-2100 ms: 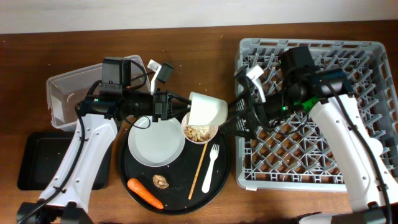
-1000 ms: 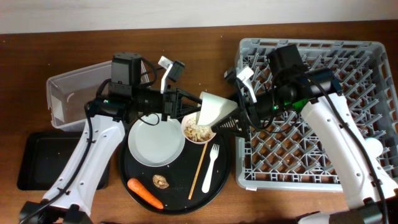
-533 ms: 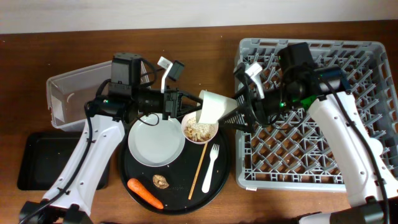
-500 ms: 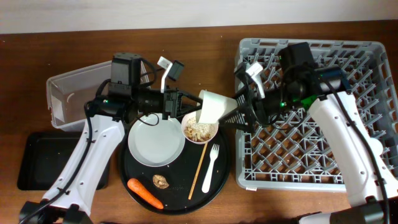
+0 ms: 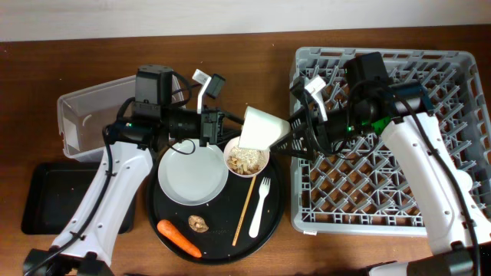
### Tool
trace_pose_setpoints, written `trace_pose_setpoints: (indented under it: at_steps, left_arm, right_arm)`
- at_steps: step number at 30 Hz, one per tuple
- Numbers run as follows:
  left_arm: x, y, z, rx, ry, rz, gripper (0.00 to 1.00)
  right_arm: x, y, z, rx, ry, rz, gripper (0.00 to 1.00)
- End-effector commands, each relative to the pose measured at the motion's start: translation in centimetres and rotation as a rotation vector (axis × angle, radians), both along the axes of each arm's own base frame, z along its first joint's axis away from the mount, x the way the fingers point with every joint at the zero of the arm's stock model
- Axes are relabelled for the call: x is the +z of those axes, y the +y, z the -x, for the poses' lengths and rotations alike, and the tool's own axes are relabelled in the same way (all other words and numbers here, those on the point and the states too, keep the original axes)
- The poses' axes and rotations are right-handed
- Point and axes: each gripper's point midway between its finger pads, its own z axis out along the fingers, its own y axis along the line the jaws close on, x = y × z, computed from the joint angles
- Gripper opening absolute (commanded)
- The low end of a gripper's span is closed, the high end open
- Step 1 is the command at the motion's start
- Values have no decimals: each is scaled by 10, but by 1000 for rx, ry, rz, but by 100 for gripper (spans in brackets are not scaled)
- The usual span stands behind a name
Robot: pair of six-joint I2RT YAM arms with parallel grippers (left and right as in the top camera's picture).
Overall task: Sort waste into correct bins and load items into the dishwasher rack
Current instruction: 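Carry the white cup to the rack's right edge and set it down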
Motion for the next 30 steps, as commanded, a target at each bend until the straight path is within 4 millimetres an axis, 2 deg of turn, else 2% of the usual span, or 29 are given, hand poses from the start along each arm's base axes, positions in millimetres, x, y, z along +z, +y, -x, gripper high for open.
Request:
trace_pose_setpoints:
  at_steps: [1, 3, 5, 10, 12, 16, 19, 23, 28, 30]
  left_arm:
    - [4, 0, -4, 34, -40, -28, 14]
    - [3, 1, -4, 38, -41, -31, 27]
    - [2, 1, -6, 48, -42, -40, 31]
    - [-15, 16, -21, 150, -17, -124, 31]
    - [-24, 26, -26, 188, -15, -166, 31]
    - [-40, 52, -33, 257, 12, -237, 31]
    - [-58, 72, -37, 333, 68, -326, 31]
    - [-83, 90, -30, 364, 103, -469, 31]
    - [-93, 97, -27, 385, 133, -532, 31]
    - [-94, 97, -26, 383, 138, -534, 31]
  right_arm:
    - [8, 2, 0, 6, -2, -33, 51]
    - [8, 2, 0, 6, -2, -32, 50]
    - [8, 1, -1, 4, -2, -32, 50]
    - [0, -12, -10, -56, 18, 23, 49]
    - [-8, -23, -18, -110, 37, 82, 45]
    - [-19, -53, -31, -222, 55, 219, 45]
    - [-26, -95, -45, -391, 105, 386, 46]
    - [-37, -182, -56, -735, 238, 631, 43]
    - [-53, -279, -48, -1094, 392, 820, 43]
    - [-55, -308, -41, -1200, 428, 877, 43]
